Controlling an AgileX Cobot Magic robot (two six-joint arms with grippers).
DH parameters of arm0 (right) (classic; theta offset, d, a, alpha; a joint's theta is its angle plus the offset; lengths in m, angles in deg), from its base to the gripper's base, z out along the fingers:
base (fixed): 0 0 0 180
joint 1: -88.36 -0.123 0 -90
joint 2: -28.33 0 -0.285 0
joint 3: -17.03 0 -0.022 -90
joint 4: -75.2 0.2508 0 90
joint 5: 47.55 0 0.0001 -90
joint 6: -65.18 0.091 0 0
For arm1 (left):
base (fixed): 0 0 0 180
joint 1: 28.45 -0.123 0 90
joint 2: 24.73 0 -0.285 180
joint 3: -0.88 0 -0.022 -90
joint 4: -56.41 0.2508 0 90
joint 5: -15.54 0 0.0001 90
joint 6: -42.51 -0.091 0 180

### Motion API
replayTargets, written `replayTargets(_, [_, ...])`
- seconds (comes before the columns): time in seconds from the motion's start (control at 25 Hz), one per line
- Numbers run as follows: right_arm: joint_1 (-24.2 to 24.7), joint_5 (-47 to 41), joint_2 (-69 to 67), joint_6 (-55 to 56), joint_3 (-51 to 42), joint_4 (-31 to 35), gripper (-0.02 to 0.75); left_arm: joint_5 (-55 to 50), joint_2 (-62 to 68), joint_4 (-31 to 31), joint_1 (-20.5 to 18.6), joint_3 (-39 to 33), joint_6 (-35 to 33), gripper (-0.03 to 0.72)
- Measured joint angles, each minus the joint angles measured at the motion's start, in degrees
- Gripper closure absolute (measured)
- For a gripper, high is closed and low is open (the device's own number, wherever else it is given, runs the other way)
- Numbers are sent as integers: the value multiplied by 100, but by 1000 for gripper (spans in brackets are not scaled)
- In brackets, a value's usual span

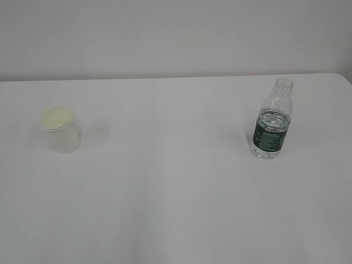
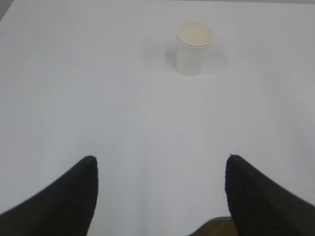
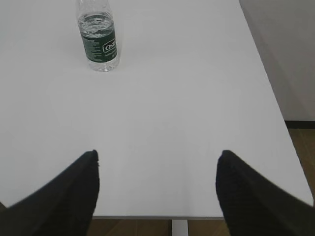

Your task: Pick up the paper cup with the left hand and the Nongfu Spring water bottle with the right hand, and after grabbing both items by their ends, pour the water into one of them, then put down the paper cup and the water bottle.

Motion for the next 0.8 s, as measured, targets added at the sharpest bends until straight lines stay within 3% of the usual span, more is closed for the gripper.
replayTargets(0.44, [0, 0, 0, 0, 0, 0, 171, 0, 0, 0, 0, 0, 0, 124])
replayTargets(0.8, [0, 0, 0, 0, 0, 0, 172, 0, 0, 0, 0, 0, 0, 185])
